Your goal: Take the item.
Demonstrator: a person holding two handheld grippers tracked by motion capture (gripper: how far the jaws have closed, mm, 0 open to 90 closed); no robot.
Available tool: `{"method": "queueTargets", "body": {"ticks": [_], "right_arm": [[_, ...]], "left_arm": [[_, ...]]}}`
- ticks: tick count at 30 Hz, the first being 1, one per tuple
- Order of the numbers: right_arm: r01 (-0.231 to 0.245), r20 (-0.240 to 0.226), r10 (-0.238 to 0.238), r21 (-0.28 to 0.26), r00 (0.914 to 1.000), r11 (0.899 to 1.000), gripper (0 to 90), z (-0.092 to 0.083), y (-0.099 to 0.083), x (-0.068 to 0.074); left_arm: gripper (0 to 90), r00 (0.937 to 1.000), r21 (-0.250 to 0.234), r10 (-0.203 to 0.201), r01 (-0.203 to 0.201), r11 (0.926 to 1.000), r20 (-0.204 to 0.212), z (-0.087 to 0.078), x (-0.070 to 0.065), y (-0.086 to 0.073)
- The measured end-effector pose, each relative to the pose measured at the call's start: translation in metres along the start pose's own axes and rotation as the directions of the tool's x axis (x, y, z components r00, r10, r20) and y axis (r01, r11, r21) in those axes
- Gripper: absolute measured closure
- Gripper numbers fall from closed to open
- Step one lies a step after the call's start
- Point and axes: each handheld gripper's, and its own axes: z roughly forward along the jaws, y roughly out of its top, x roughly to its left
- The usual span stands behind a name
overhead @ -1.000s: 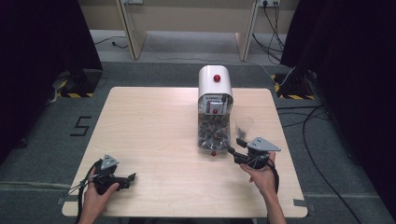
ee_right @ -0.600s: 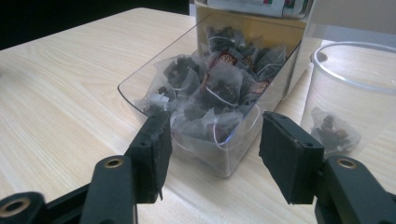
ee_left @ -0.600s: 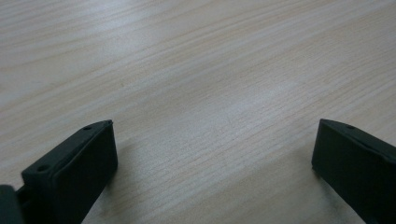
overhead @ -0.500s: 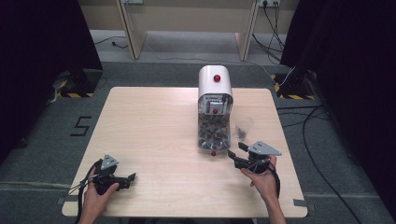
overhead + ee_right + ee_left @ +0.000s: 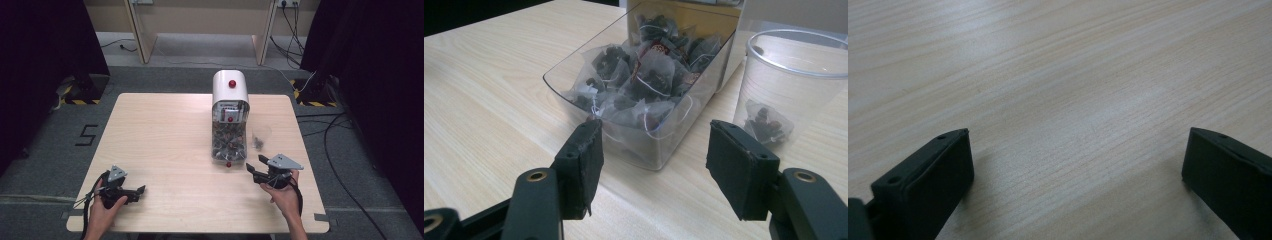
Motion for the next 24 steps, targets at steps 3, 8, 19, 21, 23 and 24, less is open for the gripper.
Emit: {"method": "queueTargets", "body": {"ticks": [3, 8, 19, 21, 23, 24], "right_arm": [[0.003, 0.004, -0.003, 0.004, 1.0, 1.0, 40.1, -0.002, -0.001, -0.001], [0.001, 0.01, -0.001, 0.01, 1.0, 1.0, 40.2, -0.005, -0.005, -0.001], [0.0, 0.008, 0.0, 0.032, 1.0, 0.999, 39.3, -0.012, -0.015, 0.002], [-0.01, 0.004, 0.01, 0.03, 0.9999, 0.999, 39.1, -0.013, -0.017, 0.002], [-0.011, 0.008, 0.011, 0.037, 0.9999, 0.999, 38.9, -0.015, -0.019, 0.002], [-0.012, 0.008, 0.011, 0.037, 0.9999, 0.999, 38.9, -0.016, -0.02, 0.002]], "left_arm": [[0.0, 1.0, 0.0, 0.0, 0.0, 1.0, 0.0, 0.0, 0.0, 0.0], [0.0, 1.0, 0.0, 0.0, 0.0, 1.0, 0.0, 0.0, 0.0, 0.0], [0.0, 1.0, 0.0, 0.0, 0.0, 1.0, 0.0, 0.0, 0.0, 0.0], [0.0, 1.0, 0.0, 0.0, 0.0, 1.0, 0.0, 0.0, 0.0, 0.0], [0.0, 1.0, 0.0, 0.0, 0.0, 1.0, 0.0, 0.0, 0.0, 0.0], [0.0, 1.0, 0.0, 0.0, 0.0, 1.0, 0.0, 0.0, 0.0, 0.0]]}}
